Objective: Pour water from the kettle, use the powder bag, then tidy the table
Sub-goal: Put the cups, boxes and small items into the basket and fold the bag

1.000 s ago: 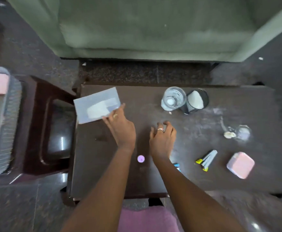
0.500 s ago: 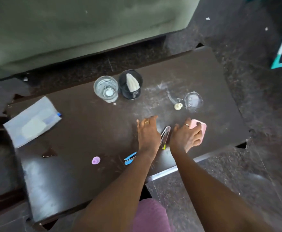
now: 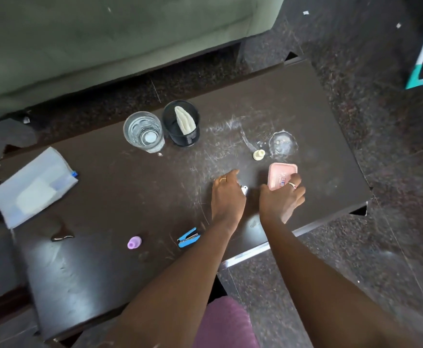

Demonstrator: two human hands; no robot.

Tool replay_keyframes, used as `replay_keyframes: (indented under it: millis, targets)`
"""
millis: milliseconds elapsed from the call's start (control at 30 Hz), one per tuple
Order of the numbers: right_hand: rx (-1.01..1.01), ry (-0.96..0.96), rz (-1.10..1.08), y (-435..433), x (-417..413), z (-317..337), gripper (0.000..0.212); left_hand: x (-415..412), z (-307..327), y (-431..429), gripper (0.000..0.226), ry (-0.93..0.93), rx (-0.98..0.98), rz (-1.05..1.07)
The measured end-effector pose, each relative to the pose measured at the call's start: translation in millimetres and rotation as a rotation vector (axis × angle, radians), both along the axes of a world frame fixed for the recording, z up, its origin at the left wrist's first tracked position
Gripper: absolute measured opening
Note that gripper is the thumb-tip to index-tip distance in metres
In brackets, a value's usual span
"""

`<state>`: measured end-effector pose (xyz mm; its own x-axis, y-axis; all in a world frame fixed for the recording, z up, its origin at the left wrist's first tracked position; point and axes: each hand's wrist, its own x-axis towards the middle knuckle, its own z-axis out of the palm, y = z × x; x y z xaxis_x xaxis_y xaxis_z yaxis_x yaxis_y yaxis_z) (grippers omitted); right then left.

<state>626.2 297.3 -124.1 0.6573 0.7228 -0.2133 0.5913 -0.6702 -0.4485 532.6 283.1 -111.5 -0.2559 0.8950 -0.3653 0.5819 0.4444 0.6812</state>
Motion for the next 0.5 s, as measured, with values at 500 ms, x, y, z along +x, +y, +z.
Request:
replay_keyframes:
  millis: [500]
  targets:
    - [0.013,0.119,1.129,-27.1,-172.9,10.2,0.063,-176.5,7.9,-37.6,0.026,-0.101,0.003,0.49]
